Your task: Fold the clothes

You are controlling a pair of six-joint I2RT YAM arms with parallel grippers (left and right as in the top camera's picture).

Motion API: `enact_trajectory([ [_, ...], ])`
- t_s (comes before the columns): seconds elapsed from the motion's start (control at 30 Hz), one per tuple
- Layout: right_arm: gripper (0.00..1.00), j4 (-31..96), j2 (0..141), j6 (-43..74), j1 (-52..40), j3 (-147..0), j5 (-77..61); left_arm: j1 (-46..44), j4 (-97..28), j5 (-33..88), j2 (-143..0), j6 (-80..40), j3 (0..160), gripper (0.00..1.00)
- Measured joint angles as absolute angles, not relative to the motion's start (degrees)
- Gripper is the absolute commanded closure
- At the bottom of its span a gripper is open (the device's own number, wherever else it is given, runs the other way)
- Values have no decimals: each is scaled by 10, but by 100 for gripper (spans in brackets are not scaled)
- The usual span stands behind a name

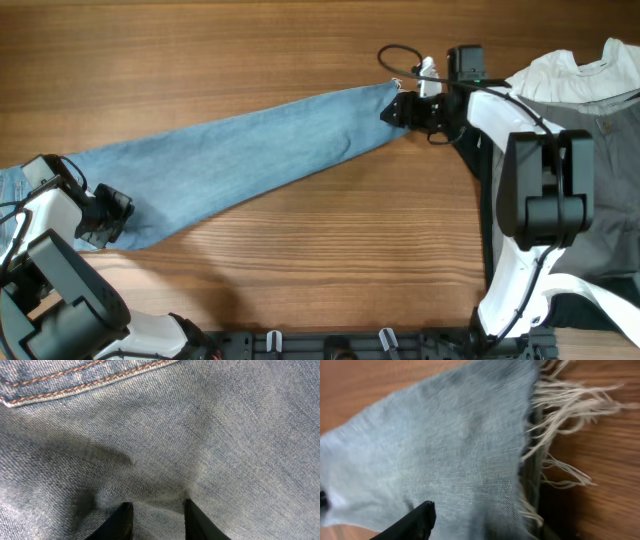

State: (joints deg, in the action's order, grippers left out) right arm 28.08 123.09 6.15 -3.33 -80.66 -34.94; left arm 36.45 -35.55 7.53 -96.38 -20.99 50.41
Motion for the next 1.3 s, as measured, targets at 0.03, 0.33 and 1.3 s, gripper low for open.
enact_trajectory([
  [0.03, 48, 279, 1229, 59, -39, -803, -344, 364, -356, 79, -963, -209, 504, 67],
  [0.33, 96, 257, 1228, 66, -48, -781, -330, 364, -383, 99, -913, -197, 504, 67],
  [1.3, 96, 283, 953, 122, 207, -861, -301, 364, -448, 116, -759, -181, 530, 63],
])
